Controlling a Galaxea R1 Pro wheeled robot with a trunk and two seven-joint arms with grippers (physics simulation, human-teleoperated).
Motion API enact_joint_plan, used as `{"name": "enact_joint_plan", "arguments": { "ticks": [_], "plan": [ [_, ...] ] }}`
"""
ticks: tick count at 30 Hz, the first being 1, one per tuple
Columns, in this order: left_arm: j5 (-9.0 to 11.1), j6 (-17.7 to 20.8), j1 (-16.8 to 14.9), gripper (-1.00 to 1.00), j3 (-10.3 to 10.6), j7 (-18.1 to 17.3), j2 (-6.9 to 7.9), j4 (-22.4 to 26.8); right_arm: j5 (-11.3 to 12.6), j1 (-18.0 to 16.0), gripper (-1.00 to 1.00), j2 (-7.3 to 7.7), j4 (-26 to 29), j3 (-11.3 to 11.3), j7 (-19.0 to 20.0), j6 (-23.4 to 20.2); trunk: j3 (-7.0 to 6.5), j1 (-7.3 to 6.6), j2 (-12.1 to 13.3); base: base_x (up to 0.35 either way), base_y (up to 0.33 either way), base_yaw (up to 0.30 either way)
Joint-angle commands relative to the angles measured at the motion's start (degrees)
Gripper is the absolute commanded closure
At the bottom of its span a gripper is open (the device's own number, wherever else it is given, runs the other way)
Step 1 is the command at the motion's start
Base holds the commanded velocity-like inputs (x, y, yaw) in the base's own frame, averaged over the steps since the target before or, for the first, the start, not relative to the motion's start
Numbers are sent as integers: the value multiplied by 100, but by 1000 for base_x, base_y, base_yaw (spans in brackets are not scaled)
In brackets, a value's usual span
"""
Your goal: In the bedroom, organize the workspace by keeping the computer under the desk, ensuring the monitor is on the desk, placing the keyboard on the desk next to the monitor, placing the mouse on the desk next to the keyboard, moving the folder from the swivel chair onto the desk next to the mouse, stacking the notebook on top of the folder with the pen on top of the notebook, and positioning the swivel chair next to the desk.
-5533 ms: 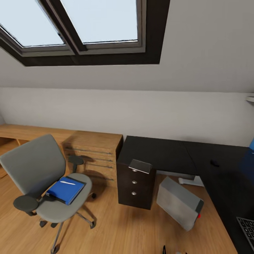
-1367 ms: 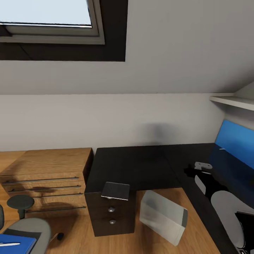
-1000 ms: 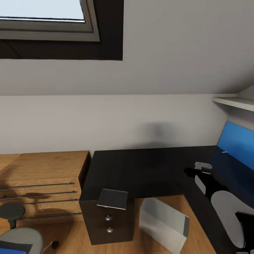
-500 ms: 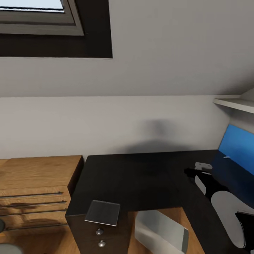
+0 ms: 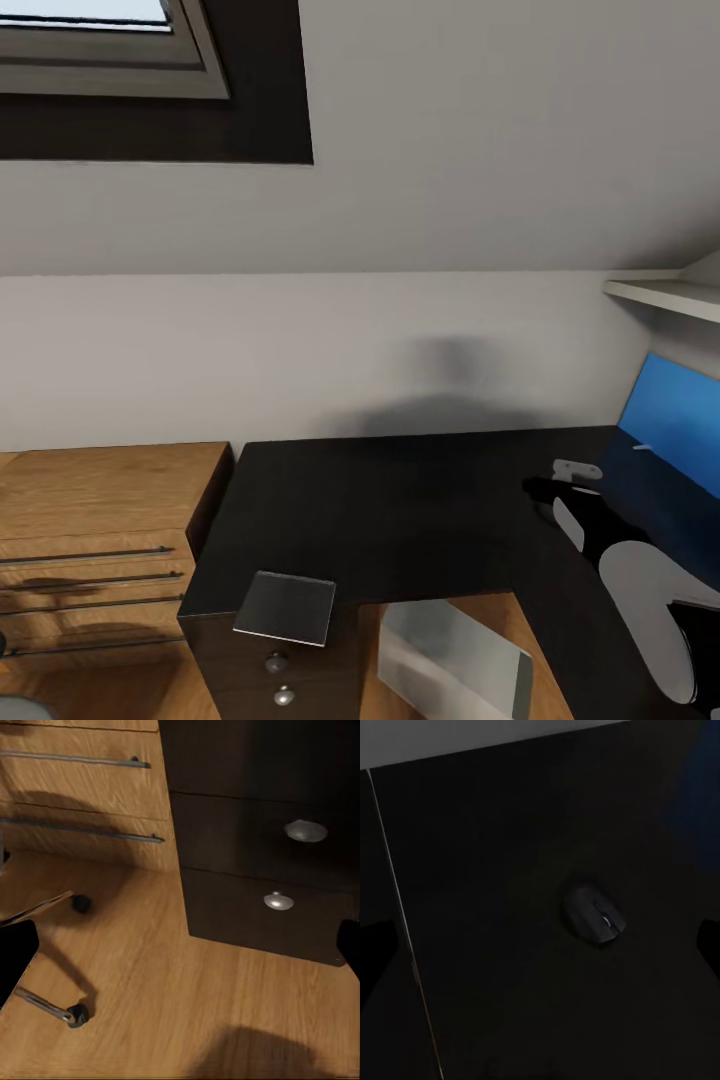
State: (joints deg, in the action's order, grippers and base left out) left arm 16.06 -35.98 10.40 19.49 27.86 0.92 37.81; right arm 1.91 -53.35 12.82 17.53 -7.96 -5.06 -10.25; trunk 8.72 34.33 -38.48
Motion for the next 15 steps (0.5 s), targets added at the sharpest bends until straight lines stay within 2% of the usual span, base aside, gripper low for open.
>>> {"name": "enact_joint_plan", "arguments": {
  "ticks": [1, 2, 3, 5, 6, 9, 15],
  "plan": [
    [29, -22, -2, -100, 46, 65, 16, -94, 19, -1, -100, 0, 12, -2, -13, -28, 8, 2, -8, 0, 0, 0],
    [27, -39, -2, -100, 49, 73, 18, -169, 16, -3, -100, 0, 10, 1, -11, -23, 8, 2, -8, 0, 0, 0],
    [22, -289, -2, -100, 53, 68, 15, -515, 5, -1, -100, -5, -5, 5, 8, -6, 8, 2, -8, 0, 0, 0],
    [21, -514, -2, -100, 50, 56, 14, -770, -12, -1, -100, -7, -21, 14, 17, 0, 8, 2, -8, 0, 0, 0],
    [21, -776, -2, -100, 47, 43, 20, -1093, -64, 4, -100, -8, -33, 35, 41, 10, 8, 2, -8, 0, 0, 0],
    [20, -861, -2, -100, 46, 38, 18, -1233, -151, 7, -100, -5, -37, 46, 131, 12, 8, 2, -8, 0, 0, 0],
    [20, -916, -2, -100, 52, 35, 13, -1328, -415, 8, -100, 119, -39, 57, 1029, 8, 8, 2, -8, 0, 0, 0]
  ]
}}
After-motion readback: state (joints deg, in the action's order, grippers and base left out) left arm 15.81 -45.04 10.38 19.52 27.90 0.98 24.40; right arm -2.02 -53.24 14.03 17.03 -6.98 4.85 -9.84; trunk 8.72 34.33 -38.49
